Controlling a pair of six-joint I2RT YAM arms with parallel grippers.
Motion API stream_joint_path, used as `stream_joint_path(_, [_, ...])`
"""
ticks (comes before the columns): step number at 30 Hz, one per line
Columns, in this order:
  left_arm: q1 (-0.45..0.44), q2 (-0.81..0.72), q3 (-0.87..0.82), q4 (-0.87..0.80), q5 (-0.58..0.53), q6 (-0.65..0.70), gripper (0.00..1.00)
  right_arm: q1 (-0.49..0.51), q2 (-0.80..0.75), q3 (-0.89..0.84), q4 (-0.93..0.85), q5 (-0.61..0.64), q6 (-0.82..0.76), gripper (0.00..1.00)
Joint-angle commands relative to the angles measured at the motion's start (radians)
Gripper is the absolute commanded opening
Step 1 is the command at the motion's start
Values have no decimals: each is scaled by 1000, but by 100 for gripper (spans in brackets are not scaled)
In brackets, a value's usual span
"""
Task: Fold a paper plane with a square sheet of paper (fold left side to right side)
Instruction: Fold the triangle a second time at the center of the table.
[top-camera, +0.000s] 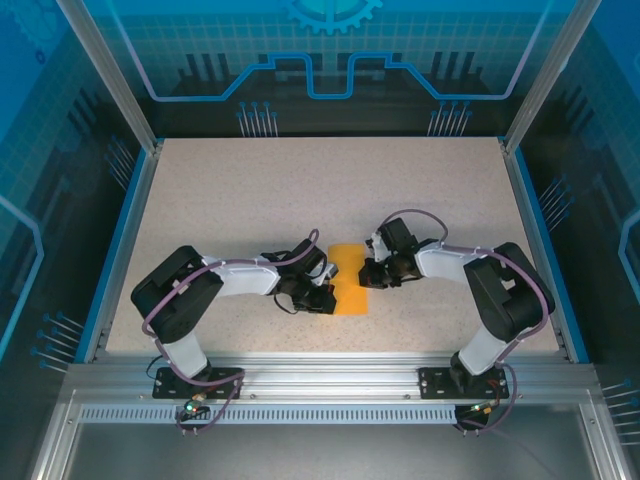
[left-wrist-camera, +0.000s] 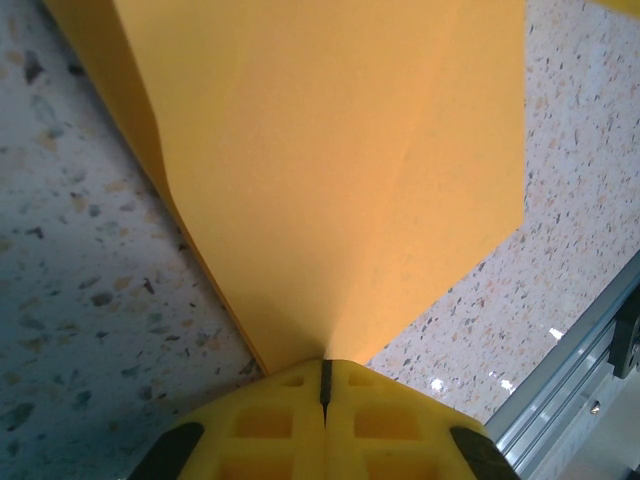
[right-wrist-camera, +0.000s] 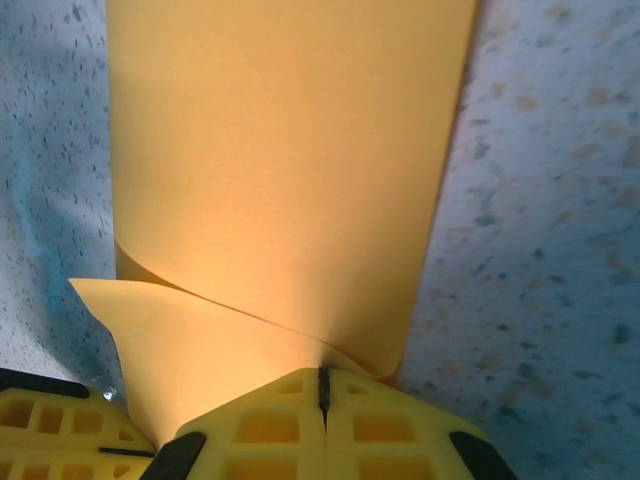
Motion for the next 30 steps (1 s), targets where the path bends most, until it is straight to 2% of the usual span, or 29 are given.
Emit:
stream_joint_path(1, [2, 1, -47, -107, -64, 18, 6, -63, 20, 20, -38, 52, -43, 0])
stream_joint_path(7, [3, -9, -47, -91, -58, 12, 6, -88, -44, 28, -58, 47, -53, 0])
stream_joint_path(11, [2, -18, -46, -86, -59, 7, 7, -37, -136, 3, -59, 41, -22, 0])
stream_joint_path(15, [3, -23, -45, -85, -59, 5, 6, 42, -185, -59, 21, 1, 49, 0])
stream_joint_path(21, [2, -20, -30, -81, -49, 6, 7, 131, -133, -60, 72, -16, 92, 0])
stream_joint_path(30, [3, -47, 13, -58, 11, -14, 7, 133, -7, -47, 80, 5, 116, 0])
